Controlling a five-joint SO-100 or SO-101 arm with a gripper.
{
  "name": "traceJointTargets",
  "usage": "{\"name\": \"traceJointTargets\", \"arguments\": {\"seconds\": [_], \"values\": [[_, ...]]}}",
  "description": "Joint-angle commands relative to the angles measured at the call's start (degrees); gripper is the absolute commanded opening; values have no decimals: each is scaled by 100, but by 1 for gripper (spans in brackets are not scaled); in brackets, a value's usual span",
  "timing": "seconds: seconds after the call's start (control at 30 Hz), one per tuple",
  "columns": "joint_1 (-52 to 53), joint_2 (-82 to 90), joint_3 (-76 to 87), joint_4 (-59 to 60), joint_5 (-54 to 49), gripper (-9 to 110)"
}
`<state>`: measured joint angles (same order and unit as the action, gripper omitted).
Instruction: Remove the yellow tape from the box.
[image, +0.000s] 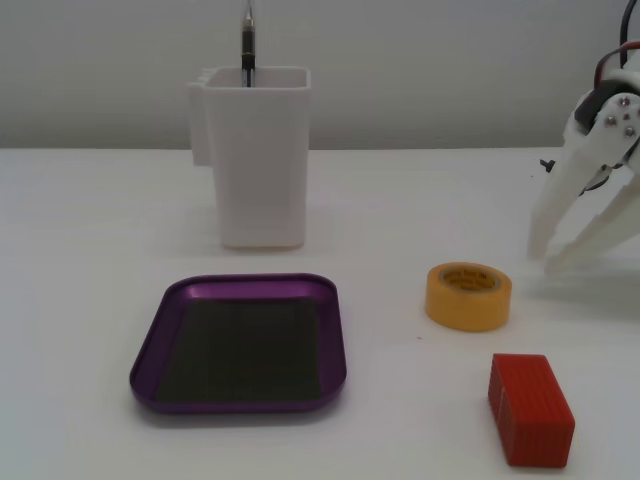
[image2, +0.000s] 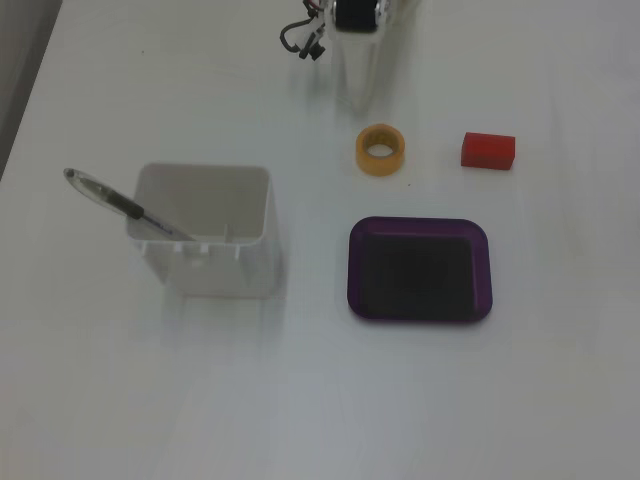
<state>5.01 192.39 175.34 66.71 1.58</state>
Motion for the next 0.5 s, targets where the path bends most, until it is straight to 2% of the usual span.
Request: {"name": "traceJointTargets", "arguments": {"seconds": [0.0, 0.47], "values": [[-97, 483, 62, -105, 88, 0], [-105, 492, 53, -105, 44, 0]]}}
